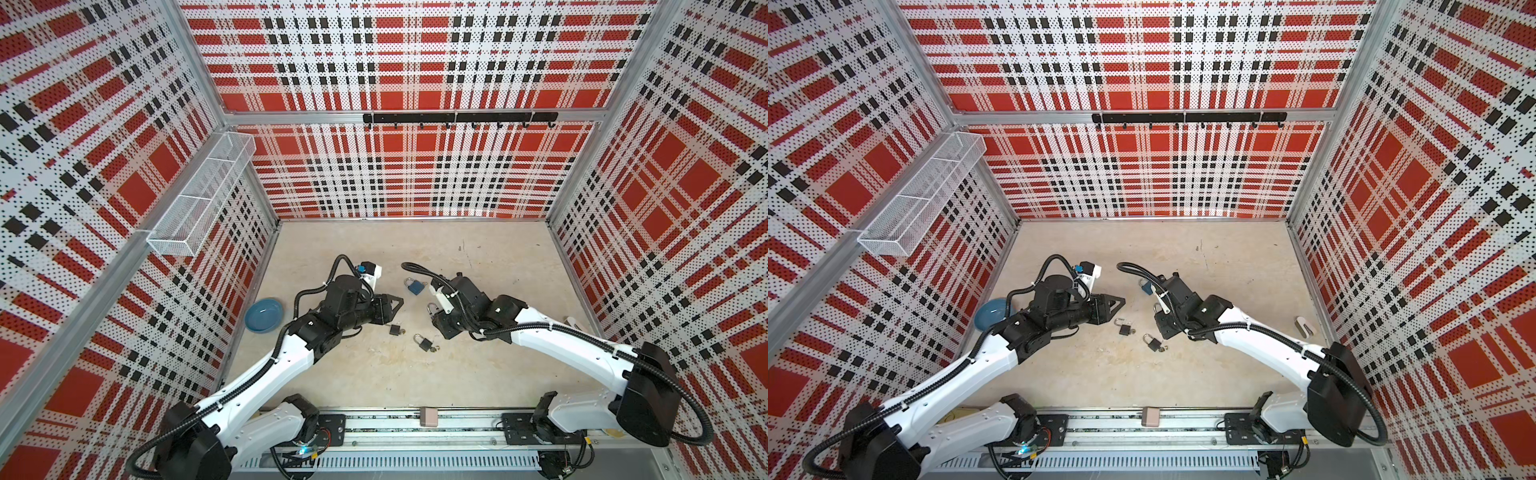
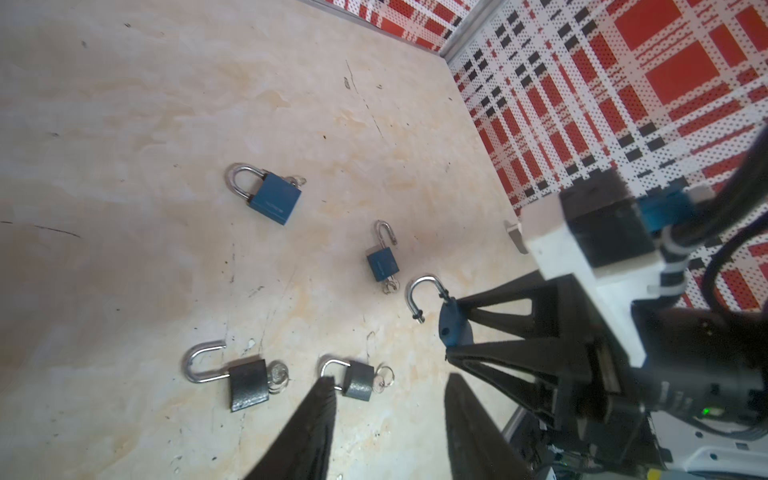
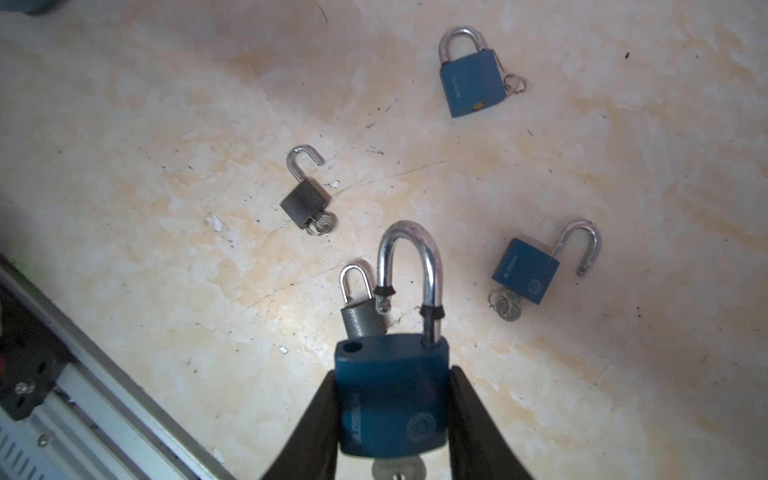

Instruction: Lock with the key

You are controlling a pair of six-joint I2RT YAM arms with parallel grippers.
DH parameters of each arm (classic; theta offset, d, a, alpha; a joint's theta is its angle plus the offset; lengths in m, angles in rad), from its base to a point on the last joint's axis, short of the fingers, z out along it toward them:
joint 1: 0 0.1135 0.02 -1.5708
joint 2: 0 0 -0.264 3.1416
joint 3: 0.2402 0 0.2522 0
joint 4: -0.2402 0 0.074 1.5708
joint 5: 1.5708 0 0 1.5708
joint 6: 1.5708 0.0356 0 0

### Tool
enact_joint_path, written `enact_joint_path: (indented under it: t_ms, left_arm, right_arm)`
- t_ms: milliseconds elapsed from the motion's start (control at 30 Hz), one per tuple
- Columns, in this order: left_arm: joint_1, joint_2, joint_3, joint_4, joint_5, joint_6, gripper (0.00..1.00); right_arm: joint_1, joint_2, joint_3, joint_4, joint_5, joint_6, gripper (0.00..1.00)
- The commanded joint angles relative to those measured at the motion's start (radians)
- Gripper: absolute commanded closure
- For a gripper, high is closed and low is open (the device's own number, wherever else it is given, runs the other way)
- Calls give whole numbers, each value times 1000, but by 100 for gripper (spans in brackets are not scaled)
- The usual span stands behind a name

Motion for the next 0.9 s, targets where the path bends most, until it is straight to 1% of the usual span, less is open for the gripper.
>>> enact_joint_path:
  t_ms: [0, 133, 367, 600, 867]
  left_arm:
    - [-20, -12, -21, 84, 84, -28, 51]
    - [-44, 3, -25, 124, 103, -37, 49]
    - [-53, 49, -40, 212, 128, -56, 49]
    - [-43, 114, -42, 302, 150, -73, 51]
    - [-6, 156, -55, 355, 163, -93, 52]
  right_arm:
    - [5, -34, 50, 6, -75, -35, 86]
    - [7, -31, 78, 9, -129, -36, 87]
    - [8, -30, 101, 26, -166, -27, 87]
    - [9, -34, 113, 40, -193, -19, 88]
    - [11, -36, 122, 36, -197, -21, 88]
